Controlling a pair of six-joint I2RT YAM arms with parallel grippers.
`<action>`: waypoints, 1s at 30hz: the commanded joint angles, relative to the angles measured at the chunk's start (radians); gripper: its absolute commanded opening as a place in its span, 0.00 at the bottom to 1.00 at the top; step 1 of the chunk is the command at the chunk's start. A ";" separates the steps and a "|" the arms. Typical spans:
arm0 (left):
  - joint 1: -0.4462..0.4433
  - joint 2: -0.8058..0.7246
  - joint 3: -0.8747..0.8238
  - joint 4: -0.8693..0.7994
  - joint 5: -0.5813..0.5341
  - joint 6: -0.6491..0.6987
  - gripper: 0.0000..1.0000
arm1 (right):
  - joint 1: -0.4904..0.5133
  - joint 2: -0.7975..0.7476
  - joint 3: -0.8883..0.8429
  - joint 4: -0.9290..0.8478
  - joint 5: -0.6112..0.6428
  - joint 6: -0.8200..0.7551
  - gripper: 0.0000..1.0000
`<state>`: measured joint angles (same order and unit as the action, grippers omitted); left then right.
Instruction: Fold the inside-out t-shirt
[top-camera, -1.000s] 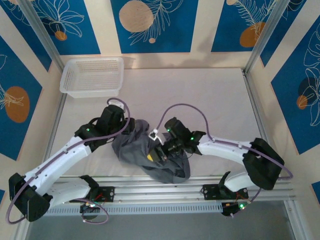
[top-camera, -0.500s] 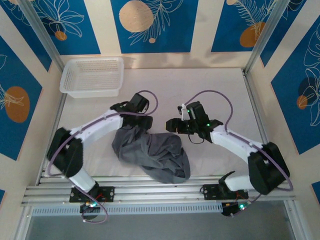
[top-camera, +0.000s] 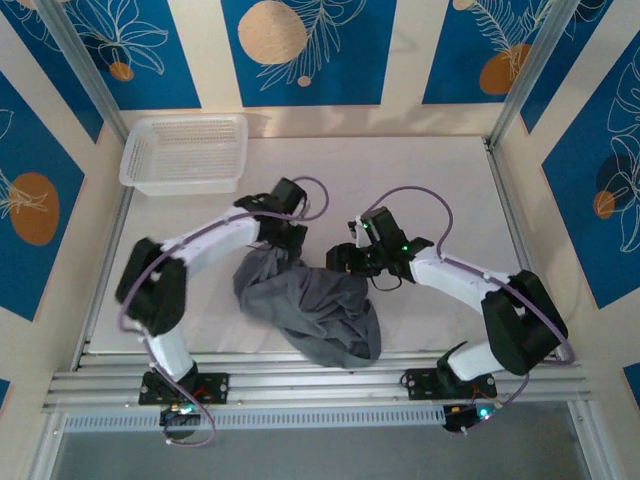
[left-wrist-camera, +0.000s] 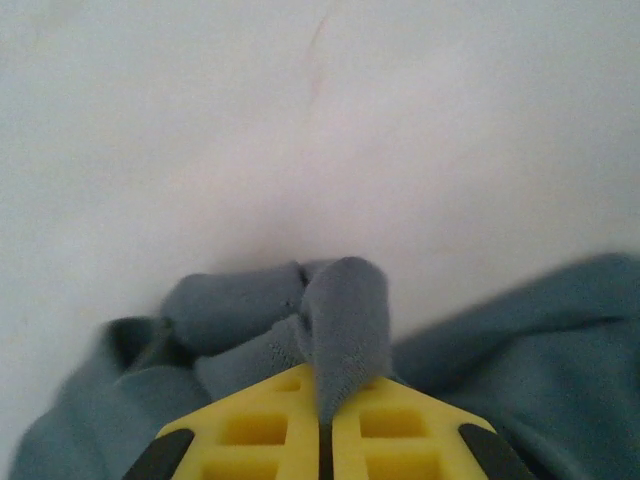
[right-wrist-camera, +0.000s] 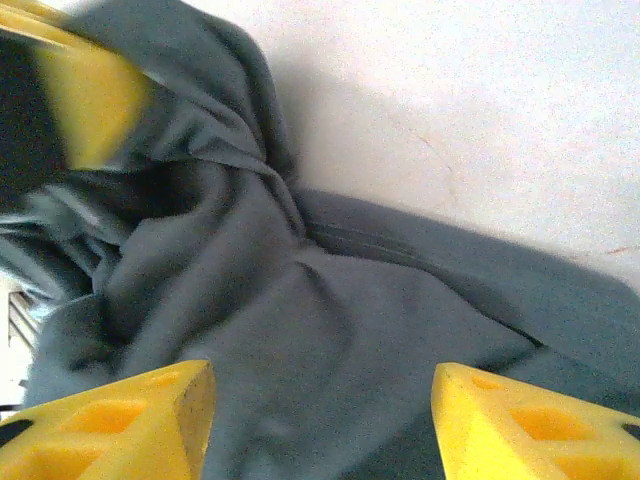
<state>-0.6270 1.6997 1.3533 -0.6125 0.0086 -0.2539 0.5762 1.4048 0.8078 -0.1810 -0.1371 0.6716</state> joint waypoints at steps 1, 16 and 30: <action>0.025 -0.220 0.048 0.097 0.255 -0.022 0.00 | 0.006 -0.135 -0.003 0.018 0.060 -0.087 0.60; 0.032 -0.453 -0.019 0.208 0.517 -0.116 0.00 | 0.030 -0.312 -0.184 0.475 -0.058 -0.256 0.83; 0.074 -0.444 -0.013 0.152 0.339 -0.180 0.00 | 0.173 -0.117 -0.058 0.473 -0.153 -0.244 0.67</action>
<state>-0.5724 1.2751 1.3323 -0.4648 0.4053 -0.4122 0.7471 1.3239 0.7139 0.3157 -0.3428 0.4450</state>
